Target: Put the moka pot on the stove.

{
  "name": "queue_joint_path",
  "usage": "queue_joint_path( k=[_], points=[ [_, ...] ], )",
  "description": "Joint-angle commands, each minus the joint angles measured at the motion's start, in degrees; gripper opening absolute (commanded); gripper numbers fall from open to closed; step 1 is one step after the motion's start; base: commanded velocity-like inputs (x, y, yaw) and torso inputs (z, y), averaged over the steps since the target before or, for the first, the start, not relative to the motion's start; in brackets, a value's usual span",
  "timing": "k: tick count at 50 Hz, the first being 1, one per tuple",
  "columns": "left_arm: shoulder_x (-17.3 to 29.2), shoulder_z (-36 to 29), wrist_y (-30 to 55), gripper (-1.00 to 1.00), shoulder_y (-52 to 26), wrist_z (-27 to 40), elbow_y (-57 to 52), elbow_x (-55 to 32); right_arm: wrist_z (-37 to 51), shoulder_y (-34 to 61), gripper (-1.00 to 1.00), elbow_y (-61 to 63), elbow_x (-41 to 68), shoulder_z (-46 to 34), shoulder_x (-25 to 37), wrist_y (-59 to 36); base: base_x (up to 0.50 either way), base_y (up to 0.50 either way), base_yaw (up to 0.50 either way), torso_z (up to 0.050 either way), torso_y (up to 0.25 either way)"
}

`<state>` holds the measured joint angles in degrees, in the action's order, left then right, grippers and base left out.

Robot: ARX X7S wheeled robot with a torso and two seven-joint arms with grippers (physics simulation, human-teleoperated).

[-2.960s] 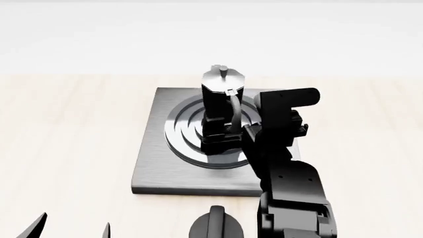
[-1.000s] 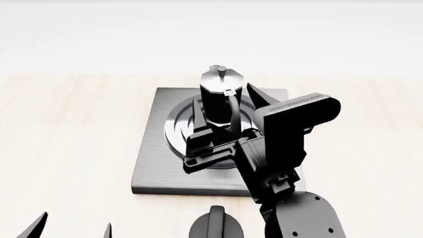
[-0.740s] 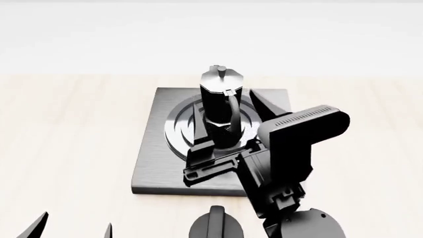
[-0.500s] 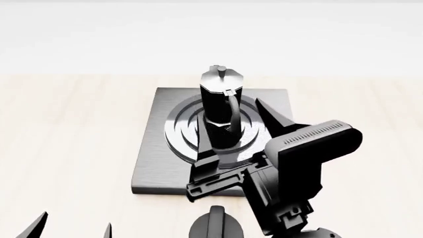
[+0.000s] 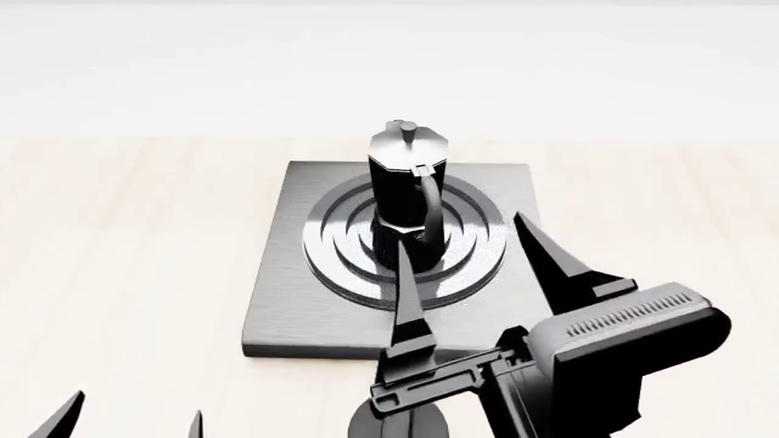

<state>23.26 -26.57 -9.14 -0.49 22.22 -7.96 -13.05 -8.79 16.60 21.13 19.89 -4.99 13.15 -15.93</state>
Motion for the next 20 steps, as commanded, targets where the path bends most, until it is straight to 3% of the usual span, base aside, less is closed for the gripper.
queue_joint_path(
  k=[1,20],
  points=[
    [0.2,0.0,0.1,1.0,0.3,0.4,-0.4,0.0,1.6,-4.7,1.0,4.3,-1.1,0.5,1.4,1.7,0.0,0.0,0.0,0.0,0.0],
    [0.1,-0.4,-0.1,1.0,0.2,0.5,-0.1,0.2,2.8,-9.7,1.0,7.4,-2.6,0.4,3.2,3.3,0.0,0.0,0.0,0.0,0.0]
  ],
)
